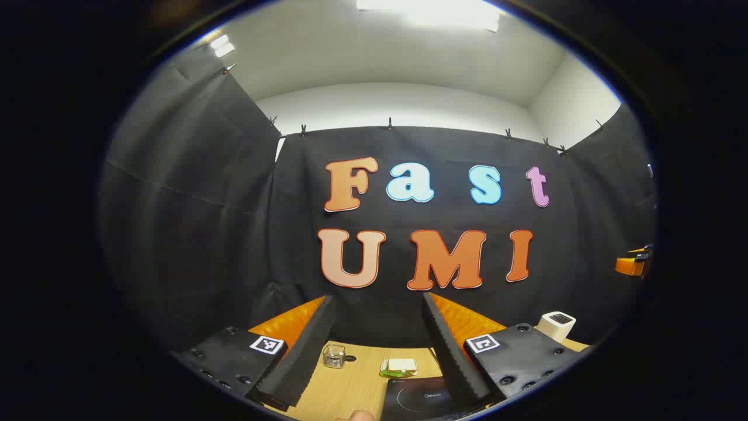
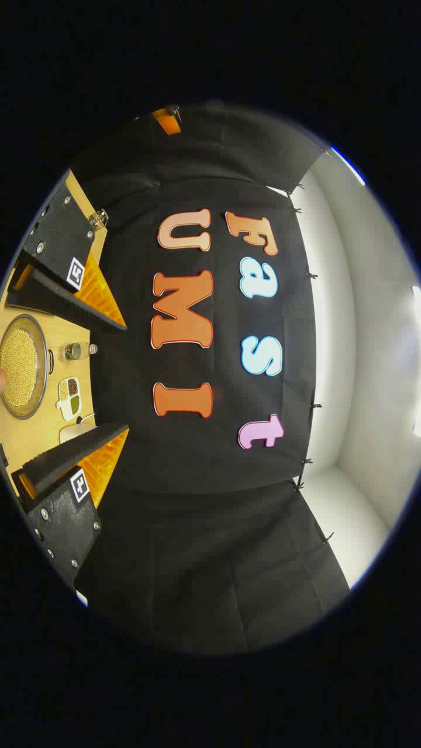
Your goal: First push the handle of the pot to place it horizontally, then grasp the pot with both hands and set it on the induction cooktop.
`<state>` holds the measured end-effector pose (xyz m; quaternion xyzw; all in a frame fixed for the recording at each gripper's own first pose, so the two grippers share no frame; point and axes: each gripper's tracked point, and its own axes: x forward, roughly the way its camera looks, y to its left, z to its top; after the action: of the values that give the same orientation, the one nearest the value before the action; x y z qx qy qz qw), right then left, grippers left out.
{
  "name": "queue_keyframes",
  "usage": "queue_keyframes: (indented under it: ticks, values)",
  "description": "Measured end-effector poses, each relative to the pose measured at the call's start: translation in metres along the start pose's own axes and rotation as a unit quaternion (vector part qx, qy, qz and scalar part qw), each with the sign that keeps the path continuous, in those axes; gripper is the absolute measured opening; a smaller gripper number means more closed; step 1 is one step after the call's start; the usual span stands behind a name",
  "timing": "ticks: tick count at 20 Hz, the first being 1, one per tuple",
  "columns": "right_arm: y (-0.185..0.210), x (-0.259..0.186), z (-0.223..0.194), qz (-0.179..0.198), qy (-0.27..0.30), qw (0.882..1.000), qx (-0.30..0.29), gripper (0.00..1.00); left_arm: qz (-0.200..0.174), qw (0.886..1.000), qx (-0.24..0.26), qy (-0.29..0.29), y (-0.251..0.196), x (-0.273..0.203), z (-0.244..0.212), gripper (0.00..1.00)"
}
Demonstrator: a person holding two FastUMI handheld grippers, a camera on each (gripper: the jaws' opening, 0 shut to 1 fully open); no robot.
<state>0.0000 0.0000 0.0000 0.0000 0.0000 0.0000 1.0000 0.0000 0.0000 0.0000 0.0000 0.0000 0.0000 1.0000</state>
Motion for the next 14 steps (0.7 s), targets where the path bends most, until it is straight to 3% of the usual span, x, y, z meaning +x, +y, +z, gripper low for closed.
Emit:
queue_keyframes:
  ticks: [1,14]
  values:
    - [0.002,0.0,-0.001,0.003,0.001,1.0,-0.002,0.95,0.001,1.0,0.0,0.0,0.001,-0.001,0.0,0.99]
    - [-0.002,-0.002,-0.003,0.01,0.002,1.0,-0.004,0.95,-0.009,1.0,-0.009,0.003,-0.011,-0.002,0.001,0.99]
